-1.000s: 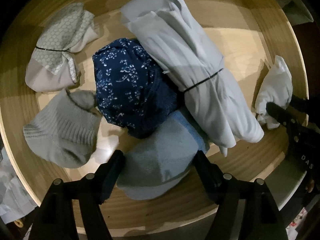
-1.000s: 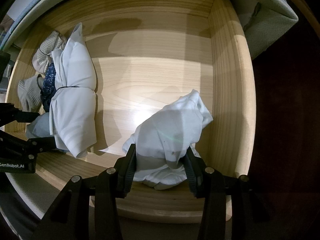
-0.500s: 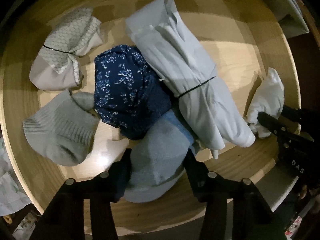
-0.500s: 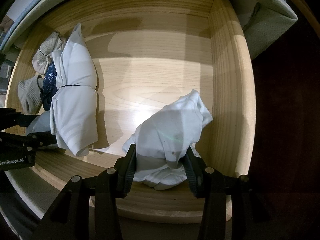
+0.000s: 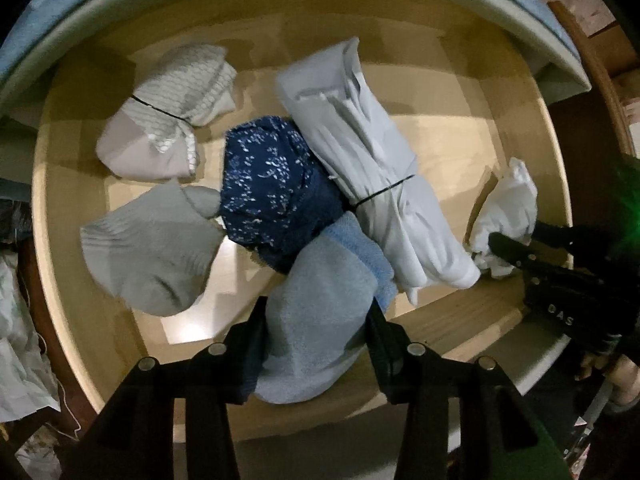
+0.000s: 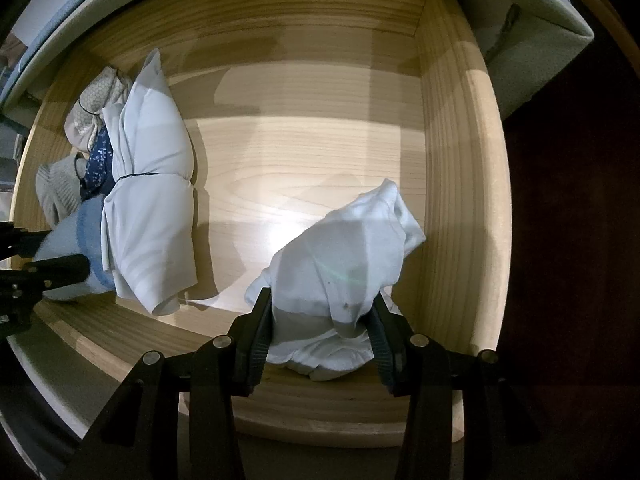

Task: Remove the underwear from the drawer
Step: 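Hold the white underwear with the right gripper while the left gripper grasps the pale blue sock, then lift the pale blue sock and carry it over the shoebox with the left gripper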

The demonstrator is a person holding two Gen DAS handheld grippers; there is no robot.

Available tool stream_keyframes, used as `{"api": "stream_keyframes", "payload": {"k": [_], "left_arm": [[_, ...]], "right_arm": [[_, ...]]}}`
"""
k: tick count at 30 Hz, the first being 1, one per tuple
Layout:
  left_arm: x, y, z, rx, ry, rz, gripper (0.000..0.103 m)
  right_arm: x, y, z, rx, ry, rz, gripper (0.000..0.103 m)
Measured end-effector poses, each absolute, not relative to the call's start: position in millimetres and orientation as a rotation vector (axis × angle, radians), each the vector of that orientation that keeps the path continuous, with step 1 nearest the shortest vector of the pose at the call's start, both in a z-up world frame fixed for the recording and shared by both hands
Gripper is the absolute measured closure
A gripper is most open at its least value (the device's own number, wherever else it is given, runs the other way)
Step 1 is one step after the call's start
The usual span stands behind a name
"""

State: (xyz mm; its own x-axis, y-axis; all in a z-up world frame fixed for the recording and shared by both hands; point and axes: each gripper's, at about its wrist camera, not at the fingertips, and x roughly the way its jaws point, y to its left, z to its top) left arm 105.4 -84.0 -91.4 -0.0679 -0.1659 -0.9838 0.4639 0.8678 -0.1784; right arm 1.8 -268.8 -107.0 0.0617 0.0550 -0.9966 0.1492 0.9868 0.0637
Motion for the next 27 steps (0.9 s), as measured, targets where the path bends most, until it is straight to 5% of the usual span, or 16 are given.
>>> {"api": "stream_keyframes", "payload": {"k": [27], "left_arm": [[82.2,-46.8,55.1,0.140,1.176,-0.550,0.057]], "right_arm": [[11.9,-271.7,-110.2,0.183,1.500,-0.070,0.064]]}}
